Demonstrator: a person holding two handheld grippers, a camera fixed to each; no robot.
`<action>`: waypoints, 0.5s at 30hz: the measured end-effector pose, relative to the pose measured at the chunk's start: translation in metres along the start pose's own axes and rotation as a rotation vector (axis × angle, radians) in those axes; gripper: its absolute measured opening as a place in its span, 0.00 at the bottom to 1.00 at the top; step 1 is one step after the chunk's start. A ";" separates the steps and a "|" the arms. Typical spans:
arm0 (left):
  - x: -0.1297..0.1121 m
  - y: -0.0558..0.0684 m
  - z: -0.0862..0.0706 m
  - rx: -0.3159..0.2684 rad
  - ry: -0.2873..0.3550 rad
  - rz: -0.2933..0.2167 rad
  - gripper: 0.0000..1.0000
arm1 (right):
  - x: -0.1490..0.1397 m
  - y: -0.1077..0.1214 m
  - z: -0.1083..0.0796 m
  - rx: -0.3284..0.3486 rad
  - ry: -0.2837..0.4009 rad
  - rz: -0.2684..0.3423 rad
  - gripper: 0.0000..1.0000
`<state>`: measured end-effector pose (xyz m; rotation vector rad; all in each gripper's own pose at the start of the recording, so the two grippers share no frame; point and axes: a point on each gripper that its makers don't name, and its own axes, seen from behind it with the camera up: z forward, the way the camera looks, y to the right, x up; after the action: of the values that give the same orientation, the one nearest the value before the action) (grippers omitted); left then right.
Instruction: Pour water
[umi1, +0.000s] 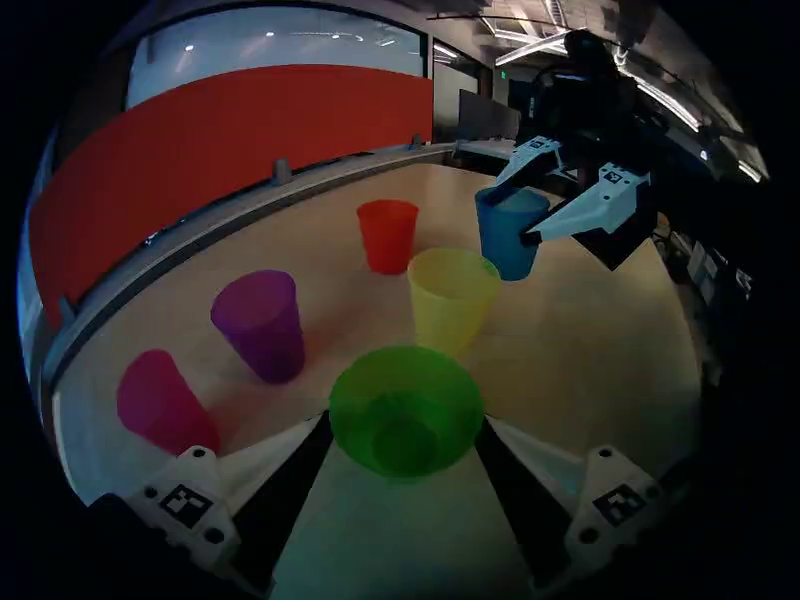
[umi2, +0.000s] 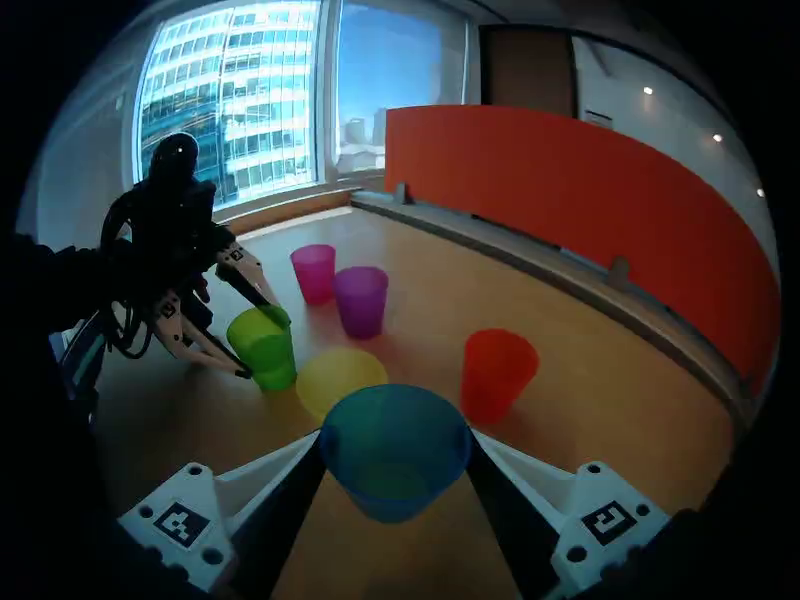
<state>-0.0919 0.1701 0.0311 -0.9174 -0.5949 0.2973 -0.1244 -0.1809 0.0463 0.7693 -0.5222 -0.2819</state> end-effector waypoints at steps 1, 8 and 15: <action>-0.002 0.001 -0.001 -0.002 -0.004 0.001 1.00 | -0.002 0.000 0.001 -0.001 -0.002 0.000 0.94; -0.012 0.004 -0.006 0.002 -0.022 0.005 1.00 | -0.016 -0.001 0.009 -0.002 -0.017 0.002 0.94; -0.018 0.003 -0.013 0.018 -0.025 0.015 1.00 | -0.029 -0.005 0.018 0.001 -0.029 0.013 0.94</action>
<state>-0.0981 0.1545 0.0160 -0.9024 -0.6080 0.3277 -0.1586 -0.1824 0.0439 0.7634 -0.5543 -0.2809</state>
